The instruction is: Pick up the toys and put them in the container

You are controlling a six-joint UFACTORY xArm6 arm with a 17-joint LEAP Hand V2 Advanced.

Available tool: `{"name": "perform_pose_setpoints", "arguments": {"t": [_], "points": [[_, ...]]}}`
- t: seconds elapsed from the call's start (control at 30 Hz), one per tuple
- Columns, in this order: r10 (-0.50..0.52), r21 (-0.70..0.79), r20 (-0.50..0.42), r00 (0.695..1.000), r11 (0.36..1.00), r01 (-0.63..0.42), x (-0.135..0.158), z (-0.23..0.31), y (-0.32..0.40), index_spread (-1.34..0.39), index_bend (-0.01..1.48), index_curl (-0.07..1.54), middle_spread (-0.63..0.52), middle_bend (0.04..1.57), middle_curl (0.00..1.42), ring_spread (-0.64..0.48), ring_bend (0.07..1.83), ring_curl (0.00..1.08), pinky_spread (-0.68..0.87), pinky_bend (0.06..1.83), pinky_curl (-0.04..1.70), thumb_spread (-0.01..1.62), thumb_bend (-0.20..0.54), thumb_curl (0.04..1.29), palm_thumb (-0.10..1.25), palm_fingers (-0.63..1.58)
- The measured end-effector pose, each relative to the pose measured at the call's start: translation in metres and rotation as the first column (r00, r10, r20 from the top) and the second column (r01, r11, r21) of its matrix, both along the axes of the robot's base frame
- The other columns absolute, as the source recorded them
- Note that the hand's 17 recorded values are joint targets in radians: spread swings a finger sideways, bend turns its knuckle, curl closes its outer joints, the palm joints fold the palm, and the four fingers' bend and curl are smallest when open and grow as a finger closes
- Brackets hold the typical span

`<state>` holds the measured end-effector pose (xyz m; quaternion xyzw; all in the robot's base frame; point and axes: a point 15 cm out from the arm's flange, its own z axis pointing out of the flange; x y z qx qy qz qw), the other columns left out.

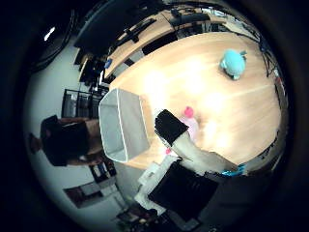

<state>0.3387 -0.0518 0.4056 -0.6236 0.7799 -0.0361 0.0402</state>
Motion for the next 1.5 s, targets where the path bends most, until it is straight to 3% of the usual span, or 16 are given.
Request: {"name": "perform_pose_setpoints", "arguments": {"t": [0.27,0.5,0.93,1.5], "points": [[0.004,-0.005,-0.024,1.0,1.0,-0.004,0.002,-0.01,-0.003,-0.47,0.18,0.36,-0.09,0.27,0.38,-0.04,0.57,0.17,0.47,0.78,0.0,1.05,-0.026,0.27,0.32,0.44],[-0.046,-0.009,-0.011,0.999,0.999,0.046,0.025,-0.021,-0.035,-0.47,0.18,0.36,-0.08,0.27,0.38,-0.04,0.57,0.17,0.47,0.78,0.0,1.05,-0.026,0.27,0.31,0.44],[-0.123,-0.034,0.061,0.99,0.992,0.125,0.108,-0.037,-0.123,-0.44,0.15,0.29,-0.11,0.29,0.38,-0.05,0.65,0.2,0.44,0.85,0.02,1.04,-0.027,0.27,0.3,0.33],[-0.208,-0.04,0.061,0.976,0.977,0.211,0.169,-0.124,-0.221,-0.43,0.17,0.3,-0.06,0.25,0.37,0.02,0.57,0.19,0.4,0.85,0.04,1.03,-0.028,0.27,0.28,0.21]]}}
